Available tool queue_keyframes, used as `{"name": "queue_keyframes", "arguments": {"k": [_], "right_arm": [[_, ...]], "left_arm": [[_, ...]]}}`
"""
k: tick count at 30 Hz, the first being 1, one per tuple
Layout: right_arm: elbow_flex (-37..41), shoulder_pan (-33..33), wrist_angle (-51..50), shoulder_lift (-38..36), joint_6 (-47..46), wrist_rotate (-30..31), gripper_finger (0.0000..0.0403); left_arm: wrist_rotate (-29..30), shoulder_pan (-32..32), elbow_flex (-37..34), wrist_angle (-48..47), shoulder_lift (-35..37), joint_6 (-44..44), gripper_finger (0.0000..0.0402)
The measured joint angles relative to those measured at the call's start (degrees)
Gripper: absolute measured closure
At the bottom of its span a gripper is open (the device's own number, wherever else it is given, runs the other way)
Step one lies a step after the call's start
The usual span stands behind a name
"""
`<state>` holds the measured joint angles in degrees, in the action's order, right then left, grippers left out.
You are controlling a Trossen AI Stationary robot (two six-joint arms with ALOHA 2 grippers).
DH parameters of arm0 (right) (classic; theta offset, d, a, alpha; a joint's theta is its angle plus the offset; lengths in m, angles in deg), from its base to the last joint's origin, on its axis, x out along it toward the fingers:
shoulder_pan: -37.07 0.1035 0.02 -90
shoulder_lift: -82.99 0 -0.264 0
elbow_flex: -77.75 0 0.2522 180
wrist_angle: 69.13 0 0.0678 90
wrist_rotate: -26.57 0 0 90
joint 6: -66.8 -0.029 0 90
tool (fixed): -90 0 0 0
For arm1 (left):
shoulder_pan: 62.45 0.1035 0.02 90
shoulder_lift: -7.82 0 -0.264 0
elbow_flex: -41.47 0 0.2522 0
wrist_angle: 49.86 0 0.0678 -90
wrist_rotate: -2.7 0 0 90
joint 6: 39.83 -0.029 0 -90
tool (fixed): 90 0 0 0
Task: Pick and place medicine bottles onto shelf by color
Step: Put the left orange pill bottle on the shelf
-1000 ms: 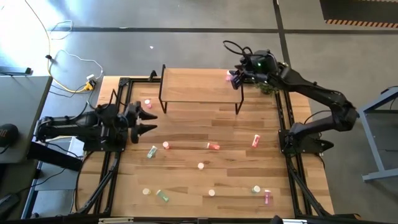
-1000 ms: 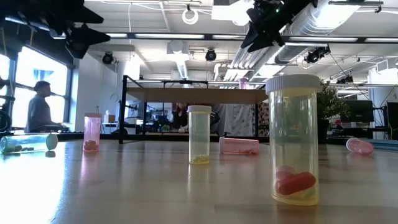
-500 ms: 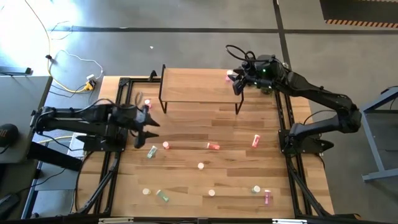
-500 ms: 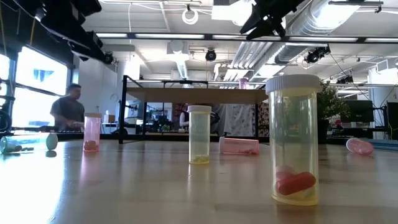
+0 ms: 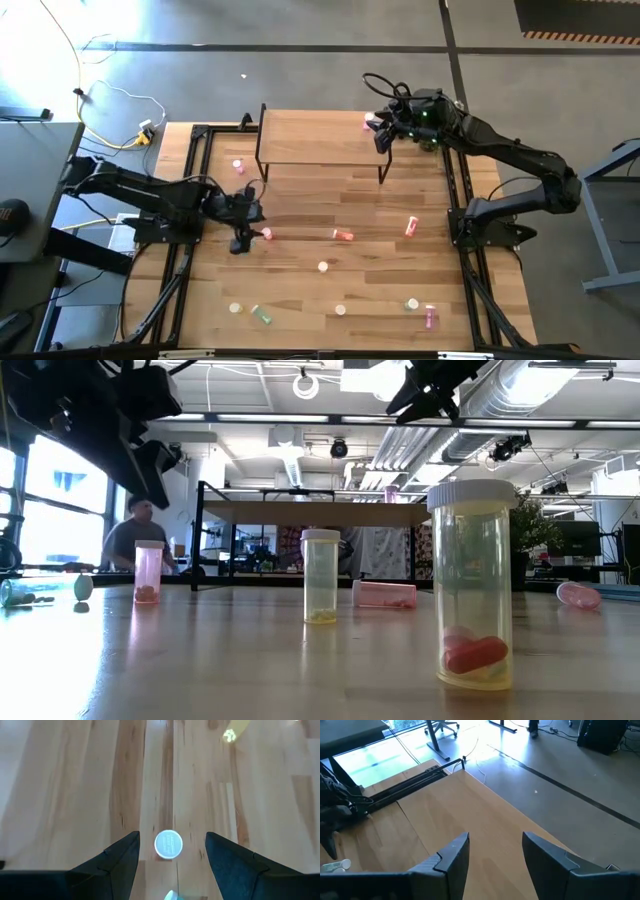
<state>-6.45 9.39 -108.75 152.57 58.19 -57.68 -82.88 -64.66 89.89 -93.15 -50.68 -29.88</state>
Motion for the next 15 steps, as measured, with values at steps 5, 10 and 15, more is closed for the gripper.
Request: {"name": "queue_keyframes", "arguments": {"k": [5, 10, 15], "right_arm": [[0.0, 0.0, 0.0, 0.0, 0.1, 0.0, 0.0229], [0.0, 0.0, 0.0, 0.0, 0.1, 0.0, 0.0229], [0.0, 0.0, 0.0, 0.0, 0.1, -0.2, 0.0229]], "left_arm": [[0.9, -1.1, 0.0, 1.3, -4.3, 2.4, 0.0186], [1.0, -1.7, 0.0, 2.4, -8.1, 3.4, 0.0186], [1.2, -1.7, 0.0, 3.9, -11.5, 3.9, 0.0186]]}}
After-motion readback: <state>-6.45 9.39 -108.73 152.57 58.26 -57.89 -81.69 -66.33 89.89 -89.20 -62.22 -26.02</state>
